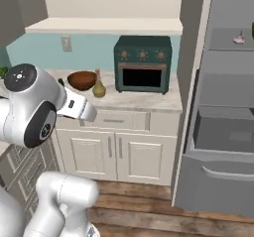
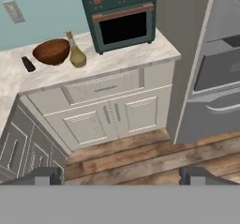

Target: Retrieve the bottle and the shaker from the cabinet and place them next to the mixing bowl on the counter. Then add garlic from the fridge to the mixing bowl.

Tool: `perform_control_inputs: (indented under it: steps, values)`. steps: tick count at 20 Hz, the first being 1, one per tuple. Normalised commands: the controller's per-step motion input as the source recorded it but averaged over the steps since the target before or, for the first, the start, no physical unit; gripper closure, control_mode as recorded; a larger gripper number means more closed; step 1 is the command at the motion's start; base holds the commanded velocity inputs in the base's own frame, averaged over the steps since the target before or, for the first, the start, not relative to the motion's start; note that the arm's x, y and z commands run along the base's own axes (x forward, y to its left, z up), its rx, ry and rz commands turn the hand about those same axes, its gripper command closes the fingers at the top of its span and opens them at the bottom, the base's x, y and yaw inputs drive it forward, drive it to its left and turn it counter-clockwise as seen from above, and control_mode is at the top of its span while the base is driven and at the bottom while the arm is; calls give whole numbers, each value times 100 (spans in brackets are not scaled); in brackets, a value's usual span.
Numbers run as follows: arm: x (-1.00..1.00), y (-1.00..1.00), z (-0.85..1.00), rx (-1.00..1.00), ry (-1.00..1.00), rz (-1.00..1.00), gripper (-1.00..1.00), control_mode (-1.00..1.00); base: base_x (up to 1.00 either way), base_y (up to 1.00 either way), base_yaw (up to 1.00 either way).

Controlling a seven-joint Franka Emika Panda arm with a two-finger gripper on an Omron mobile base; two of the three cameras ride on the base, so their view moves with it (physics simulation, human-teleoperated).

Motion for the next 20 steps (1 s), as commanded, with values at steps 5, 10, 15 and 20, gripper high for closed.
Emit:
perform_control_inputs:
  steps: [5, 10, 15, 20]
  values:
    - [0, 0, 0, 0, 0, 0, -100, 100, -19, -65, -45]
    - [0, 0, 0, 0, 0, 0, -100, 100, 5, -78, -15]
    - [0, 0, 0, 0, 0, 0, -100, 100, 32, -74, -1]
    - [0, 0, 0, 0, 0, 0, -100, 100, 56, -36, 14]
